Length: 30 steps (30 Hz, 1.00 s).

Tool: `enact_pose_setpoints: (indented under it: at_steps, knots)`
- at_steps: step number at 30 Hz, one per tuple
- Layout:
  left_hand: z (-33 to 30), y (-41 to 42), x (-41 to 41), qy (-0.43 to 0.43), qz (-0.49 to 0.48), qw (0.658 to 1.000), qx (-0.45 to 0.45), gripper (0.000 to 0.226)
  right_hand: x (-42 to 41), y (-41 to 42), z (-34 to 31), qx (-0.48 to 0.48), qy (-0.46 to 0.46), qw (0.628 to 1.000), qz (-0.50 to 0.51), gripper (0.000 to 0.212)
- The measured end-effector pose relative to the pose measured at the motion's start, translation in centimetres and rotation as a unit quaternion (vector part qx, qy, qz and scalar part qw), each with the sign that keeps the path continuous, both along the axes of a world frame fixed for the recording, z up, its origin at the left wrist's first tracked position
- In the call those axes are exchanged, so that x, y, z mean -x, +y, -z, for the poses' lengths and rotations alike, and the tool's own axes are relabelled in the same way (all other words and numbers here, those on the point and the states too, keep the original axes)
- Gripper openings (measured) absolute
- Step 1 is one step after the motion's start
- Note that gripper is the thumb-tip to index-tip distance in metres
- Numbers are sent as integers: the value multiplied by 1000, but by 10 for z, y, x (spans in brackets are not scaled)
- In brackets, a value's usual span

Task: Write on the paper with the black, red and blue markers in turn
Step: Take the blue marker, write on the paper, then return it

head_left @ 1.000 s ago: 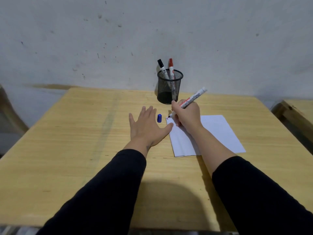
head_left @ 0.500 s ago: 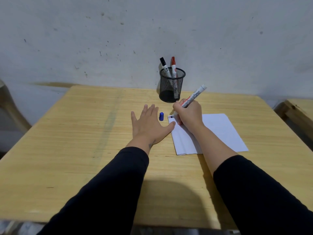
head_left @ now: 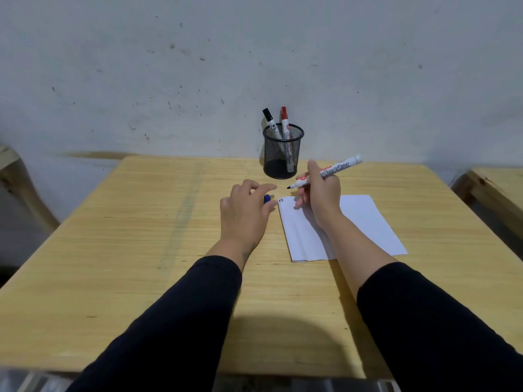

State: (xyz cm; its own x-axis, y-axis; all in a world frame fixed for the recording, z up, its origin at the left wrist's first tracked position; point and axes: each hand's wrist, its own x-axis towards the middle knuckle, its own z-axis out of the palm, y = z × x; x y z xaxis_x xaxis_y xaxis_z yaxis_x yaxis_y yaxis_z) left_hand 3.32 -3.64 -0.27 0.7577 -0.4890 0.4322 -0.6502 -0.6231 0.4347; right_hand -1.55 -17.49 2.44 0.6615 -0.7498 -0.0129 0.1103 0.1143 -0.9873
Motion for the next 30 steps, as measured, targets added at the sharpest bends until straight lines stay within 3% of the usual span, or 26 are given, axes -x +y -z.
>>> enact_pose_setpoints:
  at_steps: [4, 9, 13, 23, 30]
  knots:
    - [-3, -1, 5, 36, 2, 999, -4, 24, 8, 5, -11, 16, 12, 1000, 5, 42]
    - [-27, 0, 9, 168, -8, 962, 215, 7, 13, 7, -30, 38, -13, 999, 2, 43]
    - [-52, -4, 8, 231, 22, 916, 329, 9, 16, 11, -53, 58, -26, 998, 6, 37]
    - [-70, -3, 26, 251, 98, 899, 344, 24, 26, 21, -75, 74, -24, 997, 25, 35]
    - [-75, -4, 37, 214, 124, 926, 285, 10, 32, 31, -72, 47, -5, 999, -3, 30]
